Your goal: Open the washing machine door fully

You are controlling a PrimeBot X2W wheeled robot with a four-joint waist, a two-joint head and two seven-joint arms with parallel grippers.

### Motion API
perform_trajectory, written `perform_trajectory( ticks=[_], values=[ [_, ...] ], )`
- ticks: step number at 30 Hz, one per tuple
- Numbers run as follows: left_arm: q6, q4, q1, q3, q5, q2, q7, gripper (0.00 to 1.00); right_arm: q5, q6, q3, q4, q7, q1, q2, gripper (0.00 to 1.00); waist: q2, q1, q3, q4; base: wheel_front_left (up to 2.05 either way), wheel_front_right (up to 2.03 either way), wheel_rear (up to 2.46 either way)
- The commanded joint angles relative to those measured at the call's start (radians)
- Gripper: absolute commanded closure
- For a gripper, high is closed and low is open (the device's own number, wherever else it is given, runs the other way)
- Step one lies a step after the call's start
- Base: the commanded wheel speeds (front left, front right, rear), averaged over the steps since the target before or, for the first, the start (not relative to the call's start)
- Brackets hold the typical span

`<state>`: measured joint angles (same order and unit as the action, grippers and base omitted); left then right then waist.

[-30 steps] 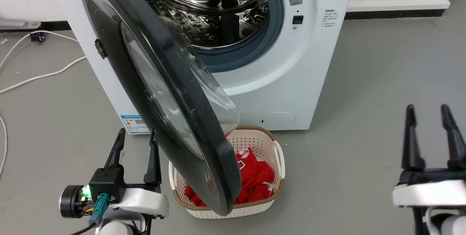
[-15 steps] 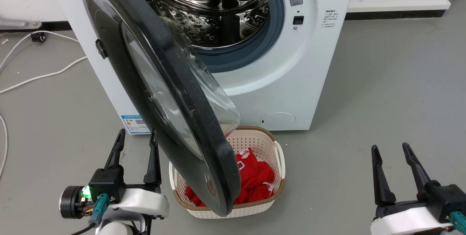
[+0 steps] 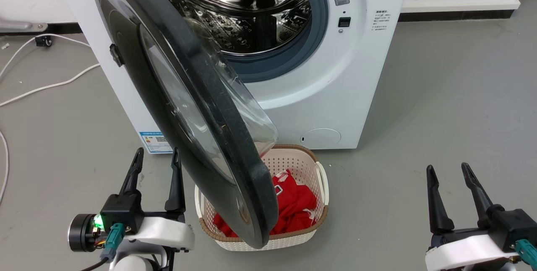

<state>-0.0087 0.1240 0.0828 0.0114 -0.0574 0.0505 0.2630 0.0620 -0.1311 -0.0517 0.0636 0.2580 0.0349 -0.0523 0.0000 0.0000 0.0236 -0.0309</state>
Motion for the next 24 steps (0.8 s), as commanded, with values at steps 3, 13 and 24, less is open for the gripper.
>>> perform_trajectory(
  ticks=[3, 13, 24],
  values=[
    [-0.006, -0.005, -0.010, 0.000, -0.004, 0.000, 0.003, 0.80, -0.002, 0.001, -0.001, 0.004, 0.006, -0.019, 0.004, 0.00, 0.0000, 0.0000, 0.003, -0.002, 0.00, 0.00, 0.00],
    [0.000, -0.068, 0.012, -0.006, -0.018, 0.000, 0.003, 1.00, 0.011, 0.001, -0.003, 0.013, 0.007, -0.022, 0.004, 0.00, 0.0000, 0.0000, 0.005, 0.001, 0.00, 0.00, 0.00],
    [-0.001, -0.363, 0.079, 0.001, 0.010, -0.001, 0.002, 1.00, 0.023, 0.001, -0.002, 0.010, 0.007, -0.023, 0.004, 0.00, 0.0000, 0.0000, 0.005, 0.007, 0.00, 0.00, 0.00]
  ],
)
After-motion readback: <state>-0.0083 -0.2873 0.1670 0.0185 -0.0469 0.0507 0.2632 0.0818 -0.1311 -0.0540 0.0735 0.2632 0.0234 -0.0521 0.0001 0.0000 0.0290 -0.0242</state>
